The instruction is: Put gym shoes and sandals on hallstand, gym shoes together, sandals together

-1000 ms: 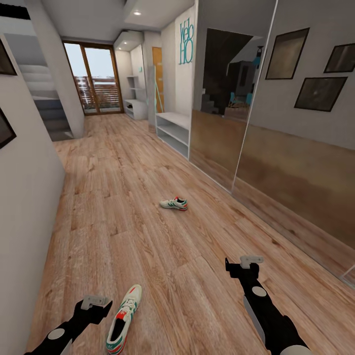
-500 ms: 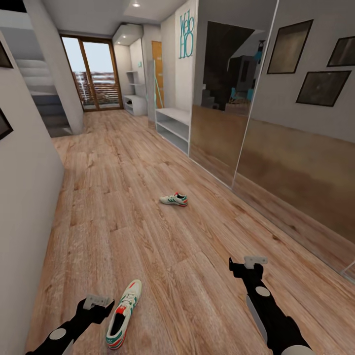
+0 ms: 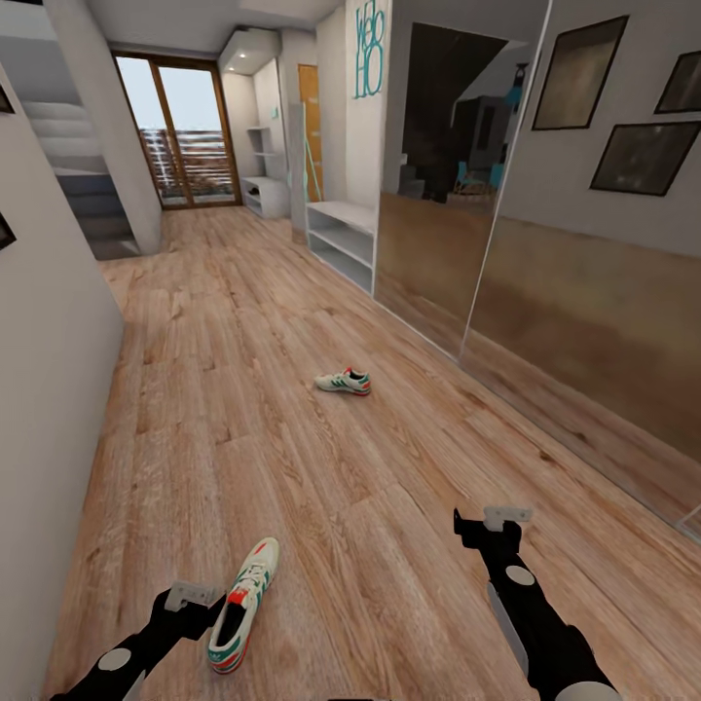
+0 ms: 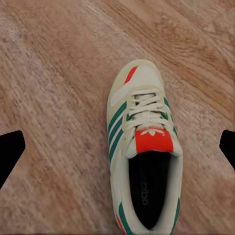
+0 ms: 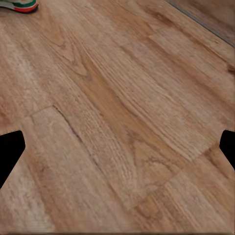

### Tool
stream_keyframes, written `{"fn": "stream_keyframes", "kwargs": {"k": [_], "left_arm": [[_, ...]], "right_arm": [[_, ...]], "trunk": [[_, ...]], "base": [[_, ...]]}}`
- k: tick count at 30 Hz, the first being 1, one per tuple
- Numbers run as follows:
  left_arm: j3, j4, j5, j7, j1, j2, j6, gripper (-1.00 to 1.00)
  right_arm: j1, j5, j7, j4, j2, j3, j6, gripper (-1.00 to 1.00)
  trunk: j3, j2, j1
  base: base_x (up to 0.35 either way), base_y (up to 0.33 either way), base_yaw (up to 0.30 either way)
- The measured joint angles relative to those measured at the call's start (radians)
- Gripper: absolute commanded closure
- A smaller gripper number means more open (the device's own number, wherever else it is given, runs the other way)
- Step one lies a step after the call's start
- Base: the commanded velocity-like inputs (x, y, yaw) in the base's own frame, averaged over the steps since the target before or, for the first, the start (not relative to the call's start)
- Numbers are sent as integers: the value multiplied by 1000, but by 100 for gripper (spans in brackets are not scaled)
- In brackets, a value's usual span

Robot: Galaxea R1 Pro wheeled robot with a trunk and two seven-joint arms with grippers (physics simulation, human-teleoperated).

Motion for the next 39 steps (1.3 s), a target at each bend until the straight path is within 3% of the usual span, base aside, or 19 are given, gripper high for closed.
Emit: {"fn": "stream_keyframes", "kwargs": {"k": [7, 39], "left_arm": [[-2, 0, 0, 0, 0, 0, 0, -100], [-6, 0, 0, 0, 0, -2, 0, -100]], "right_arm": [[0, 0, 1, 0, 0, 1, 0, -100], [0, 0, 0, 0, 1, 1, 0, -100]], "trunk": [[-33, -49, 27], [-203, -57, 41]], "base": [[0, 0, 0], [0, 0, -118]]}}
